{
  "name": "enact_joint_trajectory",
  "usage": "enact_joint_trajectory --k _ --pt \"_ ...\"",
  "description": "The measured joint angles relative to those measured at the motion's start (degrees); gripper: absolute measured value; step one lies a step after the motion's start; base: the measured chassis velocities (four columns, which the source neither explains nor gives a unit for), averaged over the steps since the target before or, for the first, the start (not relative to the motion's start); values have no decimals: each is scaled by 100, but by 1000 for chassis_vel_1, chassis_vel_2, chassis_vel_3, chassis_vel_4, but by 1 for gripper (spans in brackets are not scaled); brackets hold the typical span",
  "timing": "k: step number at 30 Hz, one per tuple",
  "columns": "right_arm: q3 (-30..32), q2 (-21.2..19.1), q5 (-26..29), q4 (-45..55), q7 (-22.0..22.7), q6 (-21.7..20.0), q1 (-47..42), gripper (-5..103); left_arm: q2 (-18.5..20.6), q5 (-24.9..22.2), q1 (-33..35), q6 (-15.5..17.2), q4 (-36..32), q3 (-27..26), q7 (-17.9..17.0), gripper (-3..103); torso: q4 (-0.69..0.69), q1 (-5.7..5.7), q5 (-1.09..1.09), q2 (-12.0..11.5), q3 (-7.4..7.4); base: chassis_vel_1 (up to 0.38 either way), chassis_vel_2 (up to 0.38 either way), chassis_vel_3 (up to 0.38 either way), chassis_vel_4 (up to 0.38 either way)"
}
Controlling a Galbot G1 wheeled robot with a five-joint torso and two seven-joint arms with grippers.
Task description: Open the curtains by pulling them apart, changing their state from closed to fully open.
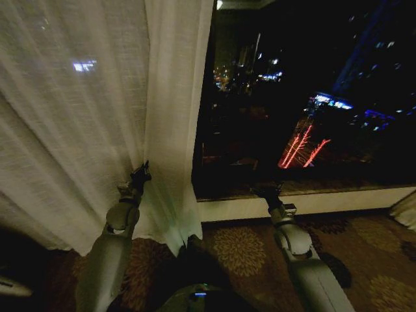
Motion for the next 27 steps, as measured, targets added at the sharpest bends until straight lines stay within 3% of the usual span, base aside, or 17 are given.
enact_joint_trajectory --k 27 --pt "-72 28 -75 163 9 -11 -70 100 -1 -79 129 -59 -109 -93 0 0 0 0 -1 0 0 183 188 -187 -191"
